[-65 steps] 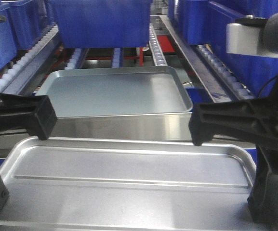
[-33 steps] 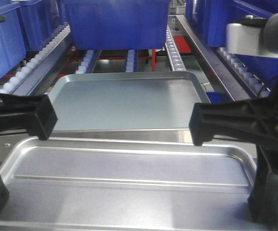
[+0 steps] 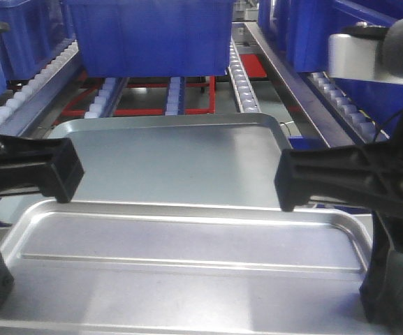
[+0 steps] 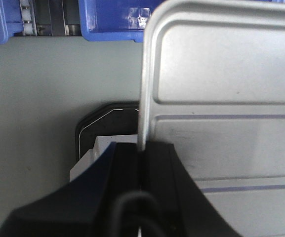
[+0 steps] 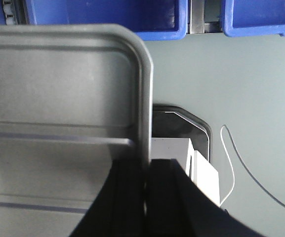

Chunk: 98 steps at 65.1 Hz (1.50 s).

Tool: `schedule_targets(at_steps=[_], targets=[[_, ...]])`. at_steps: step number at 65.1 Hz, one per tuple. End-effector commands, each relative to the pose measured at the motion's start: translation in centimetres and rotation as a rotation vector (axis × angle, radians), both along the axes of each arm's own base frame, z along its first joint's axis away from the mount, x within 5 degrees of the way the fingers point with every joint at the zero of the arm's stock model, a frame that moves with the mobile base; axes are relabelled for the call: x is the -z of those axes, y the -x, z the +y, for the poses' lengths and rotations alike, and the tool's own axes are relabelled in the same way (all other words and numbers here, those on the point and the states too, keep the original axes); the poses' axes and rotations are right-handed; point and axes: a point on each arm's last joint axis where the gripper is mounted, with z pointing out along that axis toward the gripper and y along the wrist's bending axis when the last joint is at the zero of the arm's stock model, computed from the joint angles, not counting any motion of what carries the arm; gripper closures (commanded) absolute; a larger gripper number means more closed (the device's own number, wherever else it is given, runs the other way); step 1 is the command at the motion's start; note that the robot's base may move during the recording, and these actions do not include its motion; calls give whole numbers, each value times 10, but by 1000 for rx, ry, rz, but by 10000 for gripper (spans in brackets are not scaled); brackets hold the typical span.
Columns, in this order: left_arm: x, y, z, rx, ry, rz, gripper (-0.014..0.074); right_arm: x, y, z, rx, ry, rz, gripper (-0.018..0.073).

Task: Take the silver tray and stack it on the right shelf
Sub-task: 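Carry the tray toward the larger silver tray on the shelf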

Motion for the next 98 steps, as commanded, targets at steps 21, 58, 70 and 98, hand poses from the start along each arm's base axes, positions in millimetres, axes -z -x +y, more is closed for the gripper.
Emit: schedule_targets(at_steps=[21, 58, 70, 98], targets=[[-9, 0, 5, 3, -28, -29, 697, -9, 0, -7, -11, 46, -27, 500], [-9, 0, 5, 3, -28, -29, 697, -9, -1, -7, -12, 42, -30, 500], [-9, 0, 5, 3, -28, -29, 697, -9, -1, -7, -12, 42, -30, 500], [-10, -2, 5, 10, -29, -51, 697, -11, -4, -4, -31, 14, -64, 500]])
